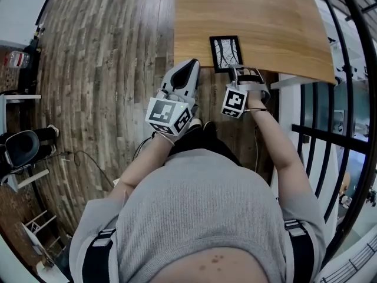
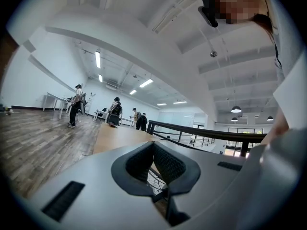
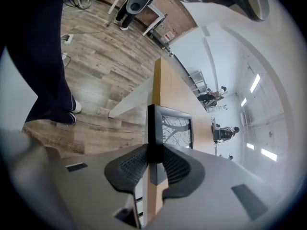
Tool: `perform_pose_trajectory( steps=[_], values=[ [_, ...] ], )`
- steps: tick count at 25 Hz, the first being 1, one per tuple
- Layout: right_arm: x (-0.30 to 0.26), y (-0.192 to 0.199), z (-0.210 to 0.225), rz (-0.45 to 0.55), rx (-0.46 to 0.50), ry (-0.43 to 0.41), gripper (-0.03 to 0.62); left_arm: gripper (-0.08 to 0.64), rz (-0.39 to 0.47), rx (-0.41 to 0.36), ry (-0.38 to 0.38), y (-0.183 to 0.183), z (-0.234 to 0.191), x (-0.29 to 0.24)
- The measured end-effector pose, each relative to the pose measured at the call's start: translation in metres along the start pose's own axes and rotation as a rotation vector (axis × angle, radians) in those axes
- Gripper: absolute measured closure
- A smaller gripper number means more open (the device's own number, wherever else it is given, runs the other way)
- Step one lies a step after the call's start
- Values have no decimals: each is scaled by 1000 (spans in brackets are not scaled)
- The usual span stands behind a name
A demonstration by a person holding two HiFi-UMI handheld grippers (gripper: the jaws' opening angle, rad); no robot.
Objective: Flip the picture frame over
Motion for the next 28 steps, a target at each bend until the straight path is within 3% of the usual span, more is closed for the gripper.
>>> perform_pose_trajectory(
  steps=[3, 9, 13, 18, 20, 26, 28],
  values=[
    [-1, -3, 4, -23, -15, -30, 505, 554, 1, -2, -6, 0, -1, 1],
    [-2, -3, 3, -13, -46, 5, 492, 554, 4, -8, -1, -2, 1, -1],
    [-1, -4, 7, 15, -123, -17, 326, 554, -1, -7, -7, -2, -2, -1],
    [24, 0, 8, 64, -203, 8, 316, 554, 5, -8, -6, -3, -1, 0],
    [49, 0, 20, 147, -300, 43, 318, 554, 13, -8, -6, -5, -1, -1],
    [130, -6, 87, 527, -804, 239, 322, 554, 38, 1, -14, -12, -5, -10],
    [149, -5, 98, 598, -902, 306, 369, 554, 52, -3, -1, -16, -1, -12]
  ],
)
Point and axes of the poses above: the fingertips, and each gripper's own axes: x backward along the fingers, z to its right, y out of its underside, the point moved 7 cm from there along x, backward along the fingers, and after that the axes turned 7 degrees about -y, right-handed, at the moved point
